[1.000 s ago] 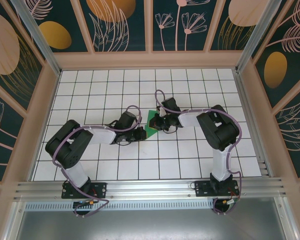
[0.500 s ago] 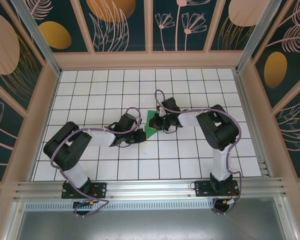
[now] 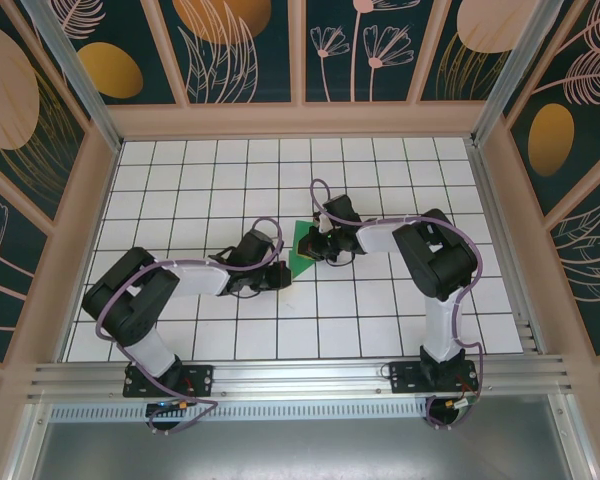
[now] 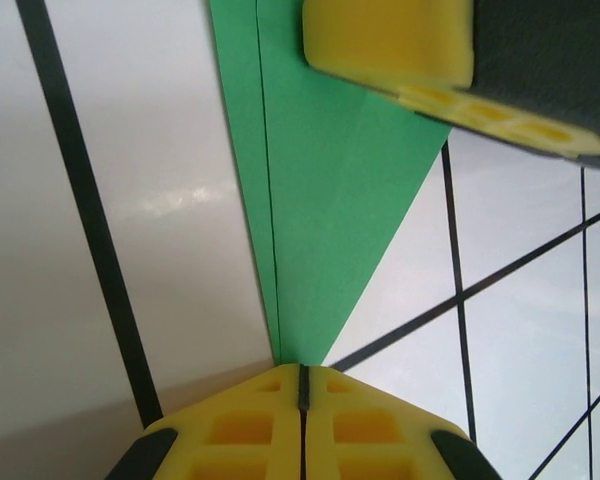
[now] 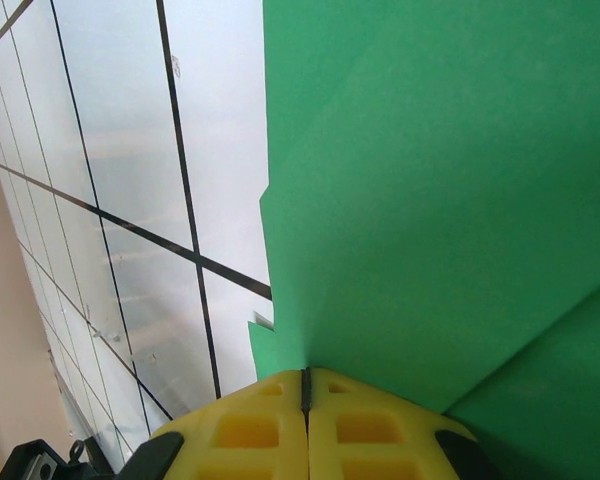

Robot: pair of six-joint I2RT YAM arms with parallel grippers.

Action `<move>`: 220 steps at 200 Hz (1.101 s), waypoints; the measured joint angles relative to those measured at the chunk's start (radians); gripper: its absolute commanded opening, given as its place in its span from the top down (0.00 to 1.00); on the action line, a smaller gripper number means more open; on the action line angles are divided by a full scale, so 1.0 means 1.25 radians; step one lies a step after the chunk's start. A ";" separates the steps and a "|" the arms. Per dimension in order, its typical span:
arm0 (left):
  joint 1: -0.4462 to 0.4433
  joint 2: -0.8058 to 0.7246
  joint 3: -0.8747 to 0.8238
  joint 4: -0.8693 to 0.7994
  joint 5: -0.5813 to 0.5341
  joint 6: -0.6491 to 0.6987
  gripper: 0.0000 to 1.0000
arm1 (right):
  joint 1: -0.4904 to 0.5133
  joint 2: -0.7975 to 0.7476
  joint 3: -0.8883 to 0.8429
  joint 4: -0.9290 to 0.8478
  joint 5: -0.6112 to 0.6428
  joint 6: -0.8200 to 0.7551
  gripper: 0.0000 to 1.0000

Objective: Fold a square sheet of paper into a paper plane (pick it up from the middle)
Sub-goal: Fourth fold the wing at the center of the table.

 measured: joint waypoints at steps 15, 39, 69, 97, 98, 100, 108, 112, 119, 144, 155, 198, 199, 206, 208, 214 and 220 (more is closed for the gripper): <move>-0.005 -0.016 -0.001 -0.033 -0.002 0.003 0.88 | -0.001 0.000 0.000 0.000 -0.002 0.002 0.92; -0.012 -0.054 -0.002 -0.091 -0.036 0.002 0.86 | -0.001 0.000 0.000 0.001 -0.002 0.003 0.92; -0.013 -0.118 0.002 -0.079 -0.095 -0.016 0.84 | -0.001 0.000 0.000 0.002 -0.004 0.004 0.92; -0.013 -0.104 0.041 -0.049 -0.114 -0.025 0.87 | -0.001 0.000 0.000 0.003 -0.005 0.005 0.92; -0.013 -0.101 0.044 -0.048 -0.114 -0.025 0.87 | -0.001 0.000 0.000 0.003 -0.005 0.005 0.92; -0.013 -0.097 0.048 -0.045 -0.114 -0.025 0.88 | -0.001 0.000 0.000 0.003 -0.005 0.005 0.92; -0.013 -0.076 0.063 -0.031 -0.113 -0.026 0.90 | -0.002 0.000 0.000 0.004 -0.005 0.006 0.92; -0.013 -0.064 0.069 -0.024 -0.111 -0.028 0.90 | -0.002 0.000 0.000 0.005 -0.006 0.006 0.92; -0.013 -0.044 0.079 -0.015 -0.110 -0.031 0.91 | -0.002 0.000 -0.001 0.008 -0.007 0.008 0.92; -0.013 0.011 0.090 0.001 -0.108 -0.037 0.95 | -0.003 0.000 -0.006 0.021 -0.011 0.009 0.92; -0.013 0.026 0.090 0.001 -0.108 -0.038 0.96 | -0.003 0.000 -0.007 0.025 -0.011 0.009 0.92; -0.013 0.060 0.089 0.004 -0.105 -0.042 1.00 | -0.003 0.000 -0.009 0.039 -0.011 0.008 0.92; -0.013 0.060 0.089 0.004 -0.105 -0.042 1.00 | -0.003 0.000 -0.009 0.039 -0.011 0.008 0.92; -0.013 0.068 0.089 0.006 -0.105 -0.044 1.00 | -0.003 0.000 -0.011 0.043 -0.011 0.008 0.92; -0.013 0.070 0.089 0.008 -0.105 -0.045 1.00 | -0.003 0.000 -0.012 0.044 -0.011 0.008 0.92; -0.013 0.070 0.089 0.008 -0.105 -0.046 1.00 | -0.003 -0.001 -0.013 0.045 -0.011 0.008 0.92; -0.013 0.070 0.089 0.008 -0.106 -0.047 1.00 | -0.003 -0.003 -0.014 0.047 -0.010 0.006 0.92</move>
